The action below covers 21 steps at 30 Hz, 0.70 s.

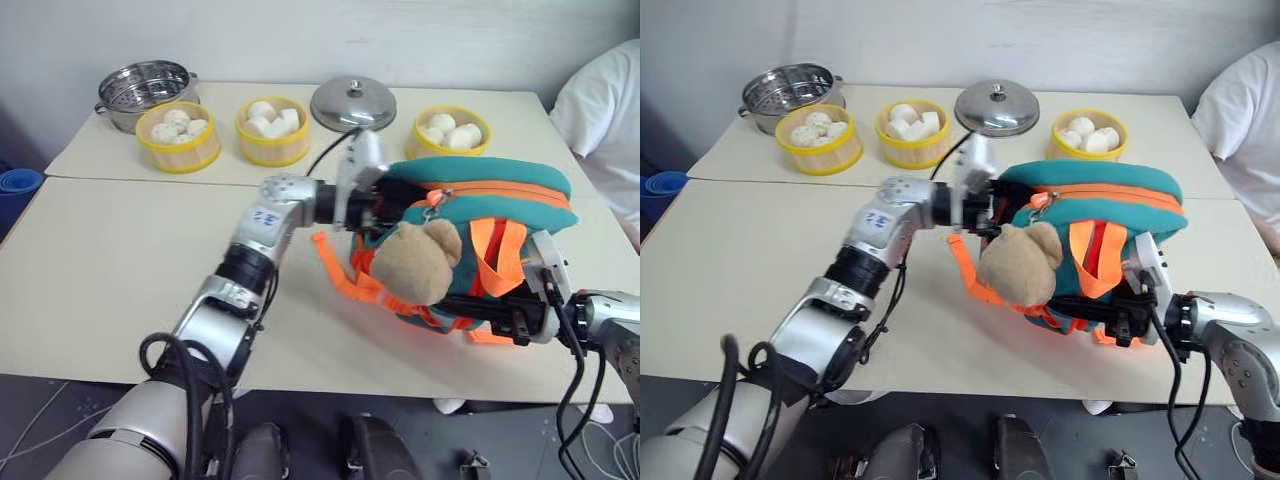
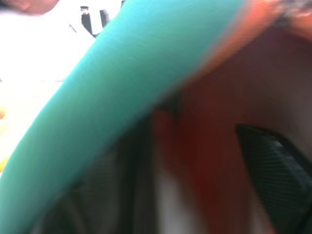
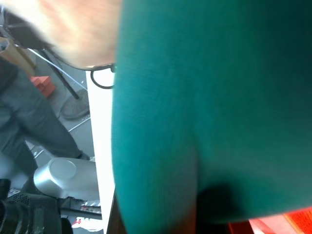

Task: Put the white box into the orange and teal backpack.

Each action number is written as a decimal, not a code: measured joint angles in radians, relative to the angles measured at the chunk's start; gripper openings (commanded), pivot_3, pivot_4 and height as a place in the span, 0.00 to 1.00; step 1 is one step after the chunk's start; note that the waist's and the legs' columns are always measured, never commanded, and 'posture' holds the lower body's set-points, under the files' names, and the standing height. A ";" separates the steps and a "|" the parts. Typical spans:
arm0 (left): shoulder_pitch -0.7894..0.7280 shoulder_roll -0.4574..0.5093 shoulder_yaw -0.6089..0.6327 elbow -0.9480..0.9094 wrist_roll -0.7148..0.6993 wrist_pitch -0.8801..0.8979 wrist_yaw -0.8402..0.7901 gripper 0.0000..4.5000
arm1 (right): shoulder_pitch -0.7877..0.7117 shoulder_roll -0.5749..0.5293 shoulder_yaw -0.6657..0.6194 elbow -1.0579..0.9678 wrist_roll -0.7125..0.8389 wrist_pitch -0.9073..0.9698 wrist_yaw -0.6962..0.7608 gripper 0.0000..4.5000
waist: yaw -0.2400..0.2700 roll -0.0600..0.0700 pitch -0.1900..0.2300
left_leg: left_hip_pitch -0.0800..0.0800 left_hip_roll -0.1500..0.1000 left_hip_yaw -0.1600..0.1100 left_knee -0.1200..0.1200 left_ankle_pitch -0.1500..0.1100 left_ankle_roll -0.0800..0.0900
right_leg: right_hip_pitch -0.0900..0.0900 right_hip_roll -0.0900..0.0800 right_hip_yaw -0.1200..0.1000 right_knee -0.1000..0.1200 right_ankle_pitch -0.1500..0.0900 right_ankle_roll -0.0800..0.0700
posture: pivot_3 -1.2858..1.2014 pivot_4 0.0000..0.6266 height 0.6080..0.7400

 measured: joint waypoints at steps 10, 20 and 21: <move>0.226 0.256 0.087 -0.409 -0.102 0.067 -0.205 0.99 | -0.131 0.073 0.066 0.004 -0.066 -0.017 -0.109 0.00 | 0.011 0.000 0.000 | -0.002 0.000 -0.002 0.003 -0.001 0.002 | -0.001 -0.001 -0.001 0.002 -0.001 -0.001 | 0.52 0.24 1.00; 0.343 0.086 0.011 -0.675 -0.053 0.155 0.159 0.87 | -0.128 0.072 0.100 0.040 -0.110 -0.038 -0.067 0.00 | 0.006 0.000 0.000 | 0.002 -0.001 -0.001 0.003 -0.002 0.004 | 0.004 -0.001 0.000 0.001 0.000 0.001 | 0.52 0.24 1.00; 0.356 0.082 0.001 -0.678 -0.050 0.158 0.166 0.80 | -0.126 0.072 0.105 0.040 -0.111 -0.039 -0.062 0.00 | 0.003 0.000 0.000 | 0.002 -0.001 -0.001 0.003 -0.002 0.004 | 0.003 -0.001 0.000 0.001 0.000 0.001 | 0.52 0.24 1.00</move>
